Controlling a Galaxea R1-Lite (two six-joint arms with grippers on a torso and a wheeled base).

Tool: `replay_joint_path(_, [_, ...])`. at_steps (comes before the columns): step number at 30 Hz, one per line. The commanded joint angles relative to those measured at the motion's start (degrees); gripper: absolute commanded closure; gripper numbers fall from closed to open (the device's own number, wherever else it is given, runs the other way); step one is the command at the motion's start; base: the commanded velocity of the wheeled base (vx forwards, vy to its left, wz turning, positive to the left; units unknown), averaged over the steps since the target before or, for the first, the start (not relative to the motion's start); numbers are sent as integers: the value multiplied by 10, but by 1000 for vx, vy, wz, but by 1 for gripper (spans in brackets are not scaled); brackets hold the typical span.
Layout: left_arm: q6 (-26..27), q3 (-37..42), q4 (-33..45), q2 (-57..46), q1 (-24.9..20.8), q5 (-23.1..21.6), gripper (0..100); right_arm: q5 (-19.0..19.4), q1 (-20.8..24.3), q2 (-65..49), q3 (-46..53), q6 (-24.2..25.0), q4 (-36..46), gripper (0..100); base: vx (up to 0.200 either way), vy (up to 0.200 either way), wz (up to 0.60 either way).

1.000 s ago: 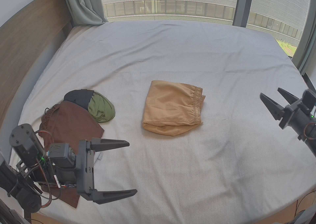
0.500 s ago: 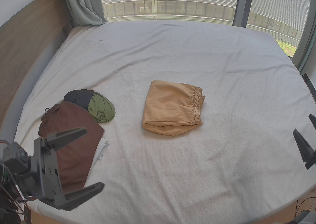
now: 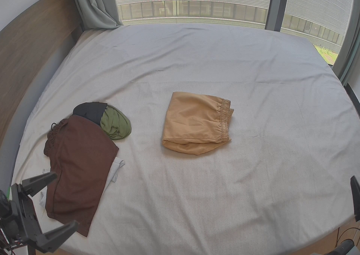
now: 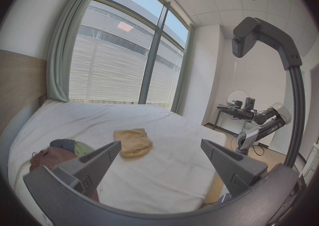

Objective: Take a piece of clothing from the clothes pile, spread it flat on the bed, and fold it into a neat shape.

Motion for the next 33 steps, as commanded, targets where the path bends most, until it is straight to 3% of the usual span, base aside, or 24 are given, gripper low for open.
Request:
replay_joint_path(1, [0, 10, 191, -263, 44, 11, 0, -1, -2, -205, 10, 3, 186, 0, 0, 0, 0])
replay_joint_path(5, [-2, 10, 308, -369, 45, 14, 0, -9, -19, -230, 10, 8, 332, 0, 0, 0, 0])
replay_joint_path(7, [9, 10, 356, -404, 55, 21, 0, -29, -19, -230, 10, 25, 337, 0, 0, 0, 0])
replay_joint_path(9, [7, 10, 365, -399, 59, 69, 0, -81, -21, -230, 10, 19, 336, 0, 0, 0, 0])
replay_joint_path(11, [9, 10, 372, -399, 65, 107, 0, -99, -20, -230, 10, -10, 335, 0, 0, 0, 0])
replay_joint_path(16, [20, 10, 426, -399, 80, 140, 0, -103, -20, -230, 10, -21, 339, 0, 0, 0, 0])
replay_joint_path(18, [20, 10, 447, -399, 88, 184, 0, -85, -20, -230, 10, -23, 339, 0, 0, 0, 0])
replay_joint_path(20, [22, 10, 452, -399, 110, 186, 0, -52, -20, -230, 10, -12, 344, 0, 0, 0, 0])
replay_joint_path(24, [33, 10, 452, -401, 130, 188, 0, -50, -20, -230, 10, 0, 344, 0, 0, 0, 0])
replay_joint_path(26, [41, 10, 456, -438, 168, 184, 0, -54, -21, -230, 10, 2, 344, 0, 0, 0, 0])
replay_joint_path(28, [52, 10, 457, -451, 168, 186, 0, -96, -21, -230, 10, 1, 349, 0, 0, 0, 0])
replay_joint_path(29, [52, 10, 457, -451, 168, 186, 0, -96, -21, -230, 10, 1, 349, 0, 0, 0, 0])
replay_joint_path(30, [54, 10, 457, -450, 168, 188, 0, -151, -21, -230, 10, 17, 386, 0, 0, 0, 0])
replay_joint_path(33, [52, 10, 459, -450, 167, 207, 0, -149, -20, -230, 10, 40, 375, 0, 0, 0, 0])
